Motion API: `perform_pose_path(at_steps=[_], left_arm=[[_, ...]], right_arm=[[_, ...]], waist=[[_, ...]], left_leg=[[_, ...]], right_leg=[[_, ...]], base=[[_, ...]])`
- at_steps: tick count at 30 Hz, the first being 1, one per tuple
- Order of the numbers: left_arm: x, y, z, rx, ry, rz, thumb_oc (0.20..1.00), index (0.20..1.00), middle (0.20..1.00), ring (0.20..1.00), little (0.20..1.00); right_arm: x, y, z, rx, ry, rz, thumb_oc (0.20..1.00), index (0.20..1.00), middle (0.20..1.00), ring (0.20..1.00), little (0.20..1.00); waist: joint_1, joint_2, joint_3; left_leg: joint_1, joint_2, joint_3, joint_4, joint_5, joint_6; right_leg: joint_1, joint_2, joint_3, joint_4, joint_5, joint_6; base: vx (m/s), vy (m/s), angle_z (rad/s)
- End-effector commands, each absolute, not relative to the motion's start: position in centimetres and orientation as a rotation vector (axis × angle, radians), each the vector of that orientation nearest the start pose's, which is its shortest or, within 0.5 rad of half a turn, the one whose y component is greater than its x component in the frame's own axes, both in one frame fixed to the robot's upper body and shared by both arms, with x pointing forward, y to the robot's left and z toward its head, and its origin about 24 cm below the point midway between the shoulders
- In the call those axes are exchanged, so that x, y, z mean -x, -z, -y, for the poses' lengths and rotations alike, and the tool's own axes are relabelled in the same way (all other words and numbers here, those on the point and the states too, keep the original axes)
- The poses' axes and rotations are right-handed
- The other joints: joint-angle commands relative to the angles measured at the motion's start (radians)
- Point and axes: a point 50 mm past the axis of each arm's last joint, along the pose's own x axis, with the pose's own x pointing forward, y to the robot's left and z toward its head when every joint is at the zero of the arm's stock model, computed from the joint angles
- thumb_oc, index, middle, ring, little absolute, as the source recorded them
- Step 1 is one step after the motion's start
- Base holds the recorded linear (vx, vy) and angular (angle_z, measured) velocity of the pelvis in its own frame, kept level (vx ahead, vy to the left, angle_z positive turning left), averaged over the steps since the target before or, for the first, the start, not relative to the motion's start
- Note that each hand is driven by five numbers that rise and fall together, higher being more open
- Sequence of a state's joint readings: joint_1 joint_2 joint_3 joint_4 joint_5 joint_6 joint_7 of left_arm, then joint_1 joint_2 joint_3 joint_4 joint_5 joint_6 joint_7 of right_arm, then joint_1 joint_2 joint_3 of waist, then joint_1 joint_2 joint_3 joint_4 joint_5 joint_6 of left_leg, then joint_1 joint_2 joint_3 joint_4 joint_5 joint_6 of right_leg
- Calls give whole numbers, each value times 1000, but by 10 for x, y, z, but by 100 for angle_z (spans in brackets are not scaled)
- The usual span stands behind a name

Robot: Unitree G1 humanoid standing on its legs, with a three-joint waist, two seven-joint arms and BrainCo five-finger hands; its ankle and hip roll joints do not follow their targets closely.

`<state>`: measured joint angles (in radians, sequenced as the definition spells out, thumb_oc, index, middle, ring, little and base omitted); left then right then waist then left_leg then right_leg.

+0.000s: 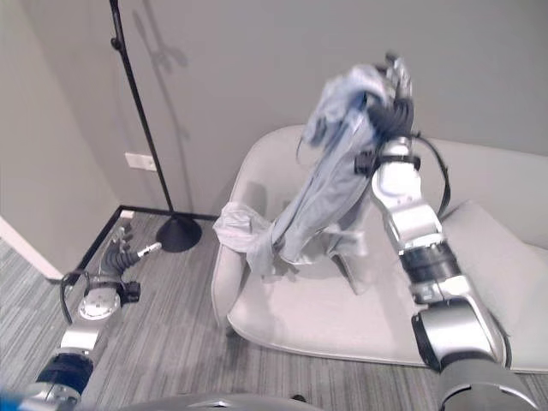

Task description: Hang the clothes on the sofa on the clothes rack.

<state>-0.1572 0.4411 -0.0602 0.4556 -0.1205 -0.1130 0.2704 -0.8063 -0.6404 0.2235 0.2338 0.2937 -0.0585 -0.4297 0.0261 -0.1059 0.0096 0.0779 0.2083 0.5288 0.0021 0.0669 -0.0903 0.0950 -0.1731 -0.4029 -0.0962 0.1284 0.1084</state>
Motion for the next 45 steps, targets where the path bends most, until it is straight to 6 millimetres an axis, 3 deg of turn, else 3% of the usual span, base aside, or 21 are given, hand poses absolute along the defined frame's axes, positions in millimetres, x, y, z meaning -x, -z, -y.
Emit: perform_pose_path(at_steps=[1, 3, 4, 9, 14, 18, 24, 26, 28, 29, 31, 32, 34, 36, 41, 42, 44, 45], left_arm=[[-303, -47, -255, -536, -287, 8, 1000, 1000, 1000, 1000, 1000], [-315, -50, -245, -560, -267, 16, 1000, 1000, 1000, 1000, 1000], [-315, -50, -245, -559, -267, 17, 1000, 1000, 1000, 1000, 1000], [-342, -49, -197, -549, -132, 13, 1000, 1000, 1000, 1000, 1000], [-346, -37, -153, -610, 25, -8, 1000, 1000, 1000, 1000, 1000], [-347, -22, -136, -689, 72, -67, 1000, 1000, 1000, 1000, 1000], [-354, -16, -132, -741, 37, -144, 1000, 1000, 1000, 1000, 1000], [-357, -19, -119, -624, 36, -171, 1000, 1000, 1000, 1000, 1000], [-357, -19, -110, -563, 54, -177, 1000, 1000, 1000, 1000, 1000], [-355, -18, -99, -459, 80, -194, 1000, 1000, 1000, 1000, 1000], [-343, -25, -57, -101, 178, -177, 1000, 1000, 1000, 1000, 1000], [-343, -24, -57, -99, 179, -179, 1000, 1000, 1000, 1000, 1000], [-322, -25, -29, 95, 311, -167, 1000, 1000, 1000, 1000, 1000], [-311, -26, -23, 166, 372, -161, 1000, 1000, 1000, 1000, 1000], [-297, -31, -34, 321, 417, -154, 1000, 1000, 1000, 1000, 1000], [-287, -39, -43, 396, 463, -126, 1000, 1000, 1000, 1000, 1000], [-287, -39, -44, 396, 462, -127, 1000, 1000, 1000, 1000, 1000], [-277, -35, -61, 393, 471, -137, 1000, 1000, 1000, 1000, 1000]], right_arm=[[-337, -340, 177, 273, 185, 925, 200, 200, 200, 200, 200], [-338, -361, 169, 248, 161, 963, 200, 200, 200, 200, 200], [-338, -362, 169, 249, 161, 964, 200, 200, 200, 200, 200], [-342, -392, 142, 191, 86, 1004, 200, 200, 200, 200, 200], [-344, -412, 125, 140, 48, 1013, 200, 200, 200, 200, 200], [-340, -424, 111, 101, -23, 1030, 200, 200, 200, 200, 200], [-323, -435, 92, 55, -159, 1089, 200, 200, 200, 200, 200], [-311, -438, 81, 61, -213, 1129, 200, 200, 200, 200, 200], [-310, -437, 79, 56, -221, 1136, 200, 200, 200, 200, 200], [-309, -437, 76, 56, -227, 1137, 200, 200, 200, 200, 200], [-314, -431, 71, 71, -206, 1114, 200, 200, 200, 200, 200], [-314, -431, 71, 71, -205, 1113, 200, 200, 200, 200, 200], [-320, -433, 81, 109, -140, 1098, 200, 200, 200, 200, 200], [-322, -437, 89, 115, -98, 1098, 200, 200, 200, 200, 200], [-327, -440, 108, 138, 1, 1086, 200, 200, 200, 200, 200], [-330, -444, 121, 167, 72, 1076, 200, 200, 200, 200, 200], [-330, -444, 121, 166, 72, 1075, 200, 200, 200, 200, 200], [-339, -448, 136, 180, 154, 1030, 200, 200, 200, 200, 200]], waist=[[2, -19, -75], [-13, -19, -94], [-13, -19, -93], [-57, -11, -131], [-83, -3, -146], [-105, 0, -154], [-152, 7, -165], [-188, 15, -168], [-195, 20, -167], [-202, 23, -165], [-195, 33, -157], [-195, 33, -158], [-175, 35, -149], [-164, 35, -146], [-135, 34, -142], [-113, 39, -138], [-115, 38, -139], [-91, 43, -136]], left_leg=[[-40, 65, -39, 13, 82, -77], [-27, 71, -35, -1, 100, -83], [-27, 71, -35, -1, 100, -83], [-16, 88, -22, -21, 137, -99], [-12, 96, -11, -28, 154, -107], [-6, 102, 4, -30, 159, -110], [-5, 106, 21, -34, 170, -115], [-1, 108, 33, -34, 174, -117], [3, 108, 40, -35, 173, -117], [6, 109, 47, -34, 171, -116], [11, 107, 51, -28, 166, -112], [11, 107, 51, -28, 166, -112], [5, 107, 44, -21, 166, -110], [3, 108, 37, -18, 163, -109], [-4, 108, 21, -12, 151, -104], [-11, 108, 7, -7, 150, -103], [-11, 109, 6, -6, 150, -103], [-13, 110, -4, -4, 148, -102]], right_leg=[[39, -12, -40, 91, -133, 22], [44, -5, -38, 92, -134, 20], [44, -4, -38, 92, -134, 20], [42, 11, -28, 86, -126, 21], [33, 20, -11, 77, -116, 20], [26, 26, 3, 75, -111, 20], [14, 27, 14, 79, -106, 21], [4, 27, 27, 86, -103, 22], [2, 27, 34, 85, -102, 22], [-1, 26, 40, 86, -101, 23], [-2, 23, 48, 81, -95, 22], [-2, 24, 48, 81, -95, 22], [3, 23, 43, 77, -95, 20], [6, 23, 41, 74, -96, 18], [20, 25, 29, 64, -98, 16], [29, 28, 21, 62, -103, 14], [30, 28, 20, 62, -103, 13], [44, 31, 11, 57, -110, 11]], base=[[-4, -12, -11], [-4, -11, -4], [0, 0, 0], [-28, -15, -5], [-28, -9, -8], [-17, -10, -7], [-8, -12, -11], [-23, -13, -13], [-13, 0, -18], [-23, 4, -18], [-28, 9, -20], [-18, 7, -18], [-31, -2, -7], [-16, -5, 0], [-19, -9, 9], [-21, -12, 16], [-25, -8, 19], [-29, -4, 21]])
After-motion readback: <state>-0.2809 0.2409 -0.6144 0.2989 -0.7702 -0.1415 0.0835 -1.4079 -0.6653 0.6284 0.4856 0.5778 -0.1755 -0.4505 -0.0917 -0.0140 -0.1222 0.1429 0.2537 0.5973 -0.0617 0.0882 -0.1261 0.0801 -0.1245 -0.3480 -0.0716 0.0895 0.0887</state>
